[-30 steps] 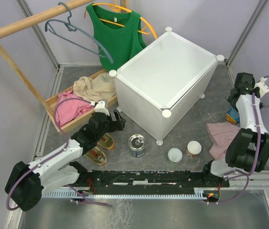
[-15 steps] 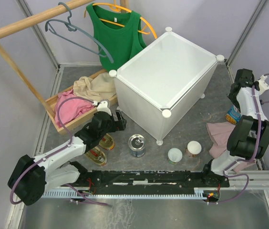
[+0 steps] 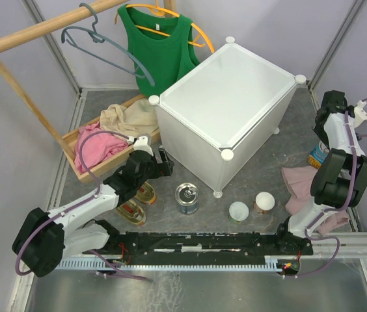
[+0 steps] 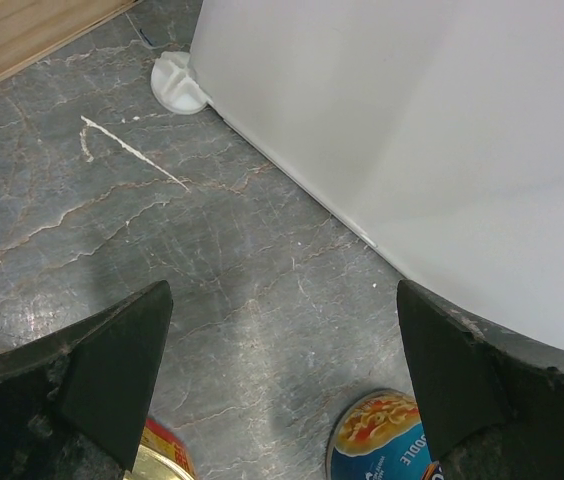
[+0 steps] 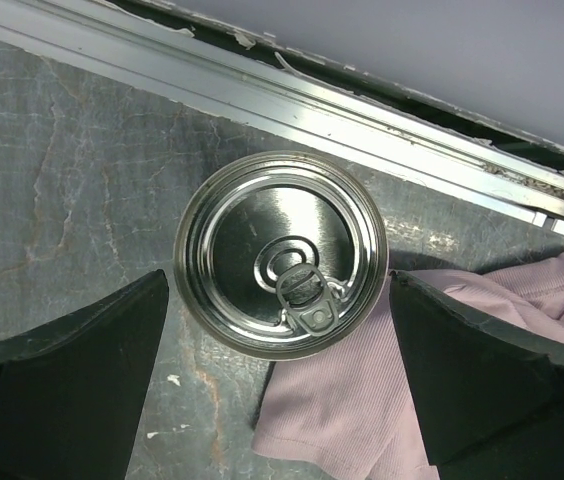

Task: Place and organize the canned foods onto the counter

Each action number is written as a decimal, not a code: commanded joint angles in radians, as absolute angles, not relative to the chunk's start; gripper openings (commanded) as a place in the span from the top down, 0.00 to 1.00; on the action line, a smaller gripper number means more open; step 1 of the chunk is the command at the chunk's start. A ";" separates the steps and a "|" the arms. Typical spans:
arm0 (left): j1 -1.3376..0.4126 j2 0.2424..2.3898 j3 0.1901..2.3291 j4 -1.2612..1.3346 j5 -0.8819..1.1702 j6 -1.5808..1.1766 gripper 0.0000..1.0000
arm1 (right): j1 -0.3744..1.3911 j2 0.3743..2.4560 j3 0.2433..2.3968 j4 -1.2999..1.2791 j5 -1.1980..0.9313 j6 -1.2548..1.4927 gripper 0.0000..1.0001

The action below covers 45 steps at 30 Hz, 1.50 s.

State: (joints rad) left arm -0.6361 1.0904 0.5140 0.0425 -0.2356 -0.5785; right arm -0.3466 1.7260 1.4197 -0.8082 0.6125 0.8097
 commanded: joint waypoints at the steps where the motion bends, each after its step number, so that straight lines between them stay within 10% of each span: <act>1: -0.632 1.066 0.540 0.095 -0.253 -0.557 0.01 | -0.351 1.745 1.459 -0.850 0.661 0.839 0.00; 45: -0.630 1.072 0.545 0.084 -0.247 -0.561 0.01 | -0.354 1.845 1.387 -0.793 0.645 0.871 0.00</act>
State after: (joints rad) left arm -0.6342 1.0744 0.5140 0.0441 -0.2344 -0.5785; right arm -0.3473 1.8023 1.4071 -0.8162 0.6369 0.8520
